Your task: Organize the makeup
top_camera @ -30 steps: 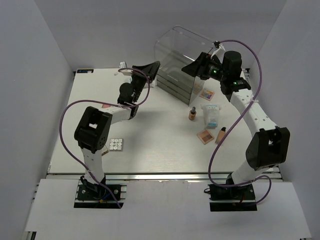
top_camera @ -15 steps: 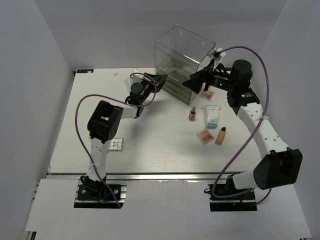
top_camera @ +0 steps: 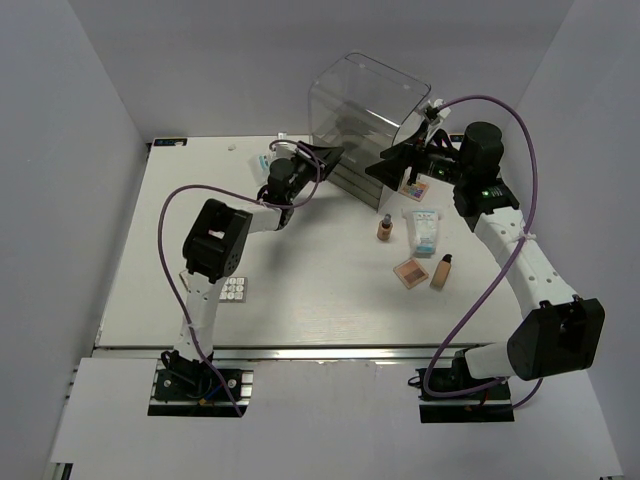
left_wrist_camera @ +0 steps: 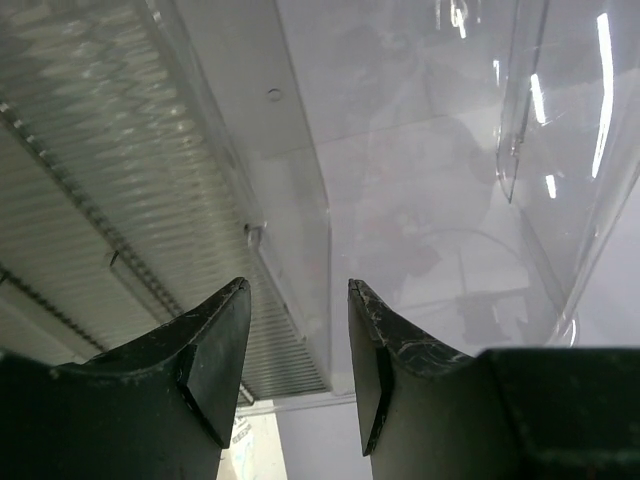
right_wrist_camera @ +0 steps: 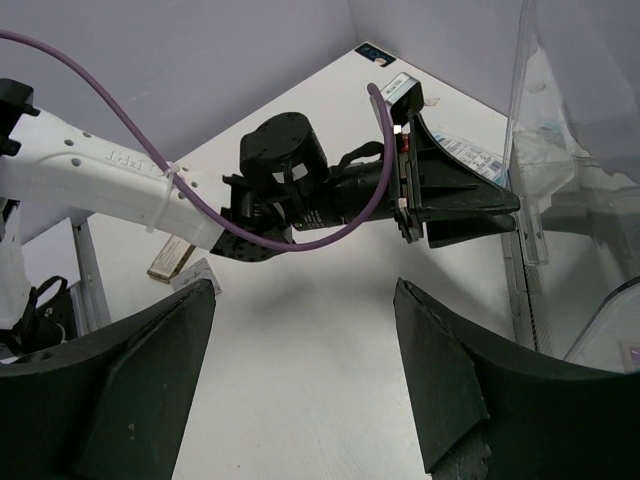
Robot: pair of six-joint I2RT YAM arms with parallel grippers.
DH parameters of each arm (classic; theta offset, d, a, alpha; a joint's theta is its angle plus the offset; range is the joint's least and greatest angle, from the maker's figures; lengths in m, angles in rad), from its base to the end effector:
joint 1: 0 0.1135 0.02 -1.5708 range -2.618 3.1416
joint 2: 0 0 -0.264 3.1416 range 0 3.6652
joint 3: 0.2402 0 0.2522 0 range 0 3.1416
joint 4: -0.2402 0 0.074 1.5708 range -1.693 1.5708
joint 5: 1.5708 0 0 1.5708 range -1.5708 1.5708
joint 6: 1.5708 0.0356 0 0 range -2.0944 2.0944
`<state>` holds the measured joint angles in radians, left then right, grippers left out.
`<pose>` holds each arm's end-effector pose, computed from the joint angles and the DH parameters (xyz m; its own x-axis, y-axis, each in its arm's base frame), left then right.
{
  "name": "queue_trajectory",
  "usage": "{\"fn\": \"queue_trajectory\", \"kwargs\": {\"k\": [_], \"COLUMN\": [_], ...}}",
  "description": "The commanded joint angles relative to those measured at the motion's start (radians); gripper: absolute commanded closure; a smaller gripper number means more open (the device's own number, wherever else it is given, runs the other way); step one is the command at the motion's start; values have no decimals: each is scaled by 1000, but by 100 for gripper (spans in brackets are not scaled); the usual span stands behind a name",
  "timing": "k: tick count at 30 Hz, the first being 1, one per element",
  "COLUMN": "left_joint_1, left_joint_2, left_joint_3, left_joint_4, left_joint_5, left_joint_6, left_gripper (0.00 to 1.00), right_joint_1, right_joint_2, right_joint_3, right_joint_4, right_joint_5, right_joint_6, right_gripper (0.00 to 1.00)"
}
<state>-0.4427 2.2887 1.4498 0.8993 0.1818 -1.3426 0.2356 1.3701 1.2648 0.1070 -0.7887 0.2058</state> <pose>0.4588 -0.2246 0.1768 -0.5569 -0.7962 -0.2364 0.1853 0.1584 -0.9698 0.3017 0.0984 0.4063 -0.1730 0.1066 -0.9791 -0.8367 0.5087 0.2032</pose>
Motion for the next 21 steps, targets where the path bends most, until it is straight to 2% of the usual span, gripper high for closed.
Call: {"fn": "queue_trajectory", "kwargs": {"k": [1, 7, 14, 19, 21], "left_joint_1": [-8, -8, -13, -13, -13], "left_joint_2": [24, 63, 91, 86, 78], "left_joint_3": [52, 90, 138, 129, 104], "left_joint_4": [-2, 7, 38, 82, 121], "left_joint_5": [25, 18, 4, -11, -15], "left_joint_6": [10, -23, -43, -58, -70], "left_gripper": [47, 53, 67, 75, 81], "right_joint_1": [-4, -4, -5, -5, -7], "right_joint_2": [-5, -11, -20, -22, -23], "right_joint_3": [4, 5, -2, -8, -12], "right_joint_4": [36, 43, 42, 39, 40], "right_joint_5": [-6, -3, -1, 0, 2], "right_joint_6": [-11, 0, 0, 0, -5], "right_gripper": [22, 22, 22, 22, 22]}}
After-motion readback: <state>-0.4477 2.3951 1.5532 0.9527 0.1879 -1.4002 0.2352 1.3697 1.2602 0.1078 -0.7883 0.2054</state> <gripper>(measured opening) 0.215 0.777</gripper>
